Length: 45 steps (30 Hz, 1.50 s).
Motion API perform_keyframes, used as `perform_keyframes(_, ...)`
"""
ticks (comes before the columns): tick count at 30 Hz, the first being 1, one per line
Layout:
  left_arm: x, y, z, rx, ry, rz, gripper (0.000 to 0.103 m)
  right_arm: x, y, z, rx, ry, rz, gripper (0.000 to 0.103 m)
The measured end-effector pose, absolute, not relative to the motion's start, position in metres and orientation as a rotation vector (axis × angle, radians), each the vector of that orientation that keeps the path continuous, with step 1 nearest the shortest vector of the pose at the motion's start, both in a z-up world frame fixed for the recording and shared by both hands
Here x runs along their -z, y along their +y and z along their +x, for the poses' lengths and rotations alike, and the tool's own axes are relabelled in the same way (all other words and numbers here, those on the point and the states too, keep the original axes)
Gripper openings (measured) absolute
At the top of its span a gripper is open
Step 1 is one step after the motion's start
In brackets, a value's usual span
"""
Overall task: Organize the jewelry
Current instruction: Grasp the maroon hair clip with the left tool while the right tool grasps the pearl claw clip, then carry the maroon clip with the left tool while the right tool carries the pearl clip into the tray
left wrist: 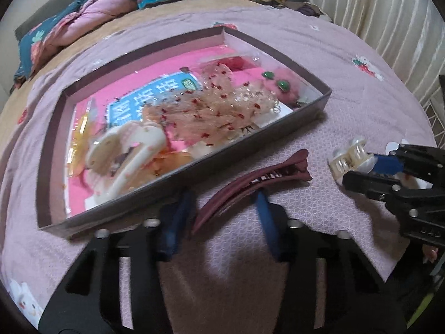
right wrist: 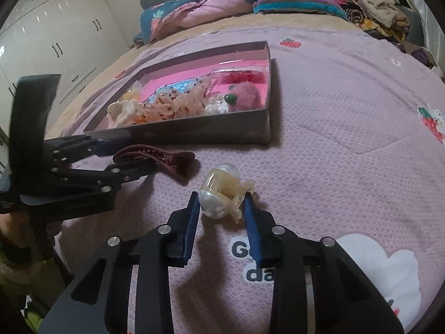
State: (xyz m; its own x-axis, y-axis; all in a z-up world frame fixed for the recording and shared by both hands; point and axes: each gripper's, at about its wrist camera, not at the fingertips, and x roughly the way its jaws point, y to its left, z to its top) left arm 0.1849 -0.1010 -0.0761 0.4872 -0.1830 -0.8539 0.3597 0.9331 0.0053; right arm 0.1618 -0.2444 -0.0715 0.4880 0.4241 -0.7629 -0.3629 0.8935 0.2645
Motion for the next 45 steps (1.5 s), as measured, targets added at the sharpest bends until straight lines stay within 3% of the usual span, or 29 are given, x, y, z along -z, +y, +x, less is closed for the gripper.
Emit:
perform_keyframes(3, 0.075, -0.101, 0.184, 0.351, 1.005, 0.174, 0.012, 0.064, -0.248, 0.159, -0.484, 0.927, 0.081, 0.03)
perform_keyframes(4, 0.074, -0.102, 0.183, 0.356, 1.0, 0.177, 0.011, 0.061, -0.25, 0.158, -0.486, 0.917, 0.084, 0.03)
perform_keyframes(5, 0.072, -0.103, 0.18, 0.362, 0.992, 0.183, 0.01, 0.057, -0.251, 0.157, -0.487, 0.908, 0.087, 0.022)
perform_keyframes(11, 0.059, -0.102, 0.168, 0.422, 0.969, 0.143, 0.005, 0.05, -0.255, 0.155, -0.483, 0.894, 0.094, 0.022)
perform_keyframes(33, -0.014, -0.031, 0.158, 0.325, 0.824, -0.045, 0.002, 0.014, -0.237, 0.154, -0.513, 0.825, 0.054, 0.022)
perform_keyframes(45, -0.046, 0.002, 0.188, 0.245, 0.747, -0.109, 0.002, -0.013, -0.216, 0.196, -0.522, 0.778, 0.035, 0.022)
